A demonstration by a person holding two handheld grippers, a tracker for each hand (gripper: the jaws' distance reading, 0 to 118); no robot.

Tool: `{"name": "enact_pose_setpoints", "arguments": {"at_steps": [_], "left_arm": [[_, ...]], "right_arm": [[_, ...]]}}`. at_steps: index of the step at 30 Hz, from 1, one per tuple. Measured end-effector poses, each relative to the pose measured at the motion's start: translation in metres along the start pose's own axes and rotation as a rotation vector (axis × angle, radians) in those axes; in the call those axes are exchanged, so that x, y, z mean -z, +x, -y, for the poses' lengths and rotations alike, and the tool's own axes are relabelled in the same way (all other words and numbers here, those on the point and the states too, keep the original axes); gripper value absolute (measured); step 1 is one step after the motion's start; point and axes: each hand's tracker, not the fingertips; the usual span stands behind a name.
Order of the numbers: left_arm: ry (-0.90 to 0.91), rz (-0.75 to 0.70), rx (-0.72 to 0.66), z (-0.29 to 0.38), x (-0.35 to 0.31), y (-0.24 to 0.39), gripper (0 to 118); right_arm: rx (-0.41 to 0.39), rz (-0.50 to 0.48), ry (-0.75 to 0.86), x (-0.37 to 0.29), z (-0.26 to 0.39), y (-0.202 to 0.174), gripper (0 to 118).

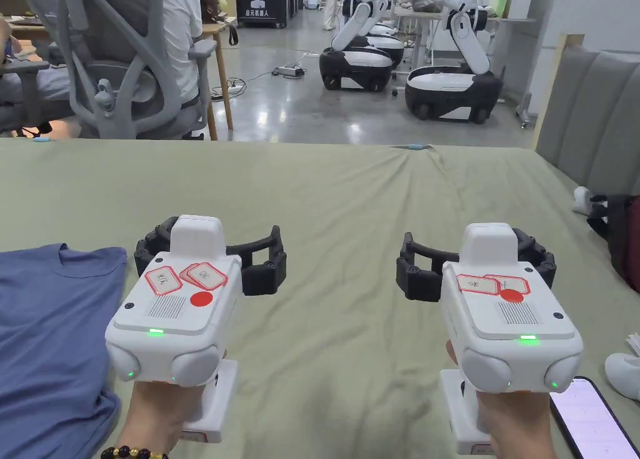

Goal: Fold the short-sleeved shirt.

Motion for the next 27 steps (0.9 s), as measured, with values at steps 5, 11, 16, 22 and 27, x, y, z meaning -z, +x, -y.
{"name": "enact_pose_setpoints", "arguments": {"at_steps": [5,11,16,22,27], "left_arm": [[-0.016,-0.026,-0.041,-0.0024,-0.0007,-0.0003,118],[0.018,-0.073,-0.052,-0.0052,-0.0006,-0.0011,118],[0.025,-0.083,-0.036,-0.0071,0.0,-0.0002,118],[0.02,-0.086,-0.017,-0.0041,0.0008,0.0003,118],[0.022,-0.076,-0.005,-0.0053,0.0002,0.003,118]], "right_arm": [[-0.006,-0.007,0.003,0.001,0.0011,0.0004,118],[-0.002,-0.004,-0.015,0.0031,-0.003,0.001,118],[0.004,0.005,-0.017,0.0042,-0.0013,0.0014,118],[0.023,-0.002,-0.02,0.0062,-0.002,0.0042,118],[-0.021,0.006,-0.019,0.0082,-0.0007,0.0027,118]]}}
